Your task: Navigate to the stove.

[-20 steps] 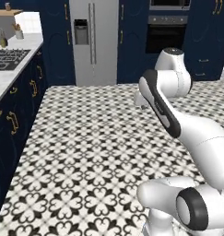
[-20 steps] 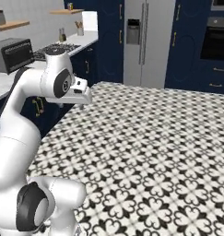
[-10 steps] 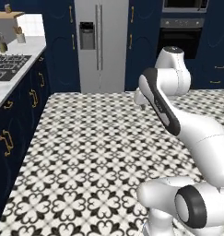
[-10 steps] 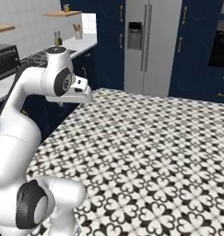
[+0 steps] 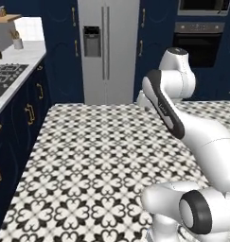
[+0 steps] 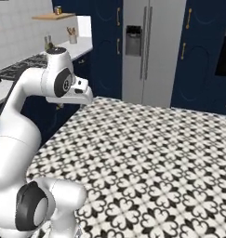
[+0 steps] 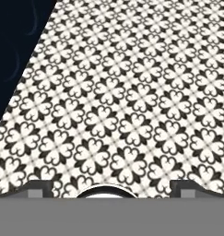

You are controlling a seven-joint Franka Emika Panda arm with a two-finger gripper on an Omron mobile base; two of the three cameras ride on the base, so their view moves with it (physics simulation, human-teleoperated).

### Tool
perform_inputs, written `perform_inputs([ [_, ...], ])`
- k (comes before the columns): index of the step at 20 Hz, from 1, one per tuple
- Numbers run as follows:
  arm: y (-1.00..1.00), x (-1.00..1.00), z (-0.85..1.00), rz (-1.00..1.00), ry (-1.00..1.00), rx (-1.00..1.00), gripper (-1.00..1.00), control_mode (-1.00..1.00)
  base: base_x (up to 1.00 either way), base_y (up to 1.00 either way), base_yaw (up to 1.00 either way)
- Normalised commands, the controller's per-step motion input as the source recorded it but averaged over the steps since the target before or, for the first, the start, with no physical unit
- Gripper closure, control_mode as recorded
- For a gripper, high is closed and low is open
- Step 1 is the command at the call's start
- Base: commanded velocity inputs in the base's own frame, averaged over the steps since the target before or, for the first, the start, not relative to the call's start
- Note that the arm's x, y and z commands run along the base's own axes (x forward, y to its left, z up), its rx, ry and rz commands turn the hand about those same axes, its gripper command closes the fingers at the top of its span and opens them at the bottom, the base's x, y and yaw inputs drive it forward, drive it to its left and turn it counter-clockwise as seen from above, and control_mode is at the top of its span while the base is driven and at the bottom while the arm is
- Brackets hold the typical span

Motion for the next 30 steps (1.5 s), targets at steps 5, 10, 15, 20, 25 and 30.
perform_inputs([
  [5,0.0,0.0,0.0,0.0,0.0,0.0,-1.0,1.0,1.0,0.0,0.05],
  [10,0.0,0.0,0.0,0.0,0.0,0.0,-1.0,1.0,1.0,0.03,0.09],
  [15,0.0,0.0,0.0,0.0,0.0,0.0,-1.0,1.0,1.0,0.08,0.15],
  [20,0.0,0.0,0.0,0.0,0.0,0.0,-1.0,1.0,1.0,0.12,0.22],
  [25,0.0,0.0,0.0,0.0,0.0,0.0,-1.0,1.0,1.0,0.13,0.27],
  [30,0.0,0.0,0.0,0.0,0.0,0.0,-1.0,1.0,1.0,0.03,0.37],
])
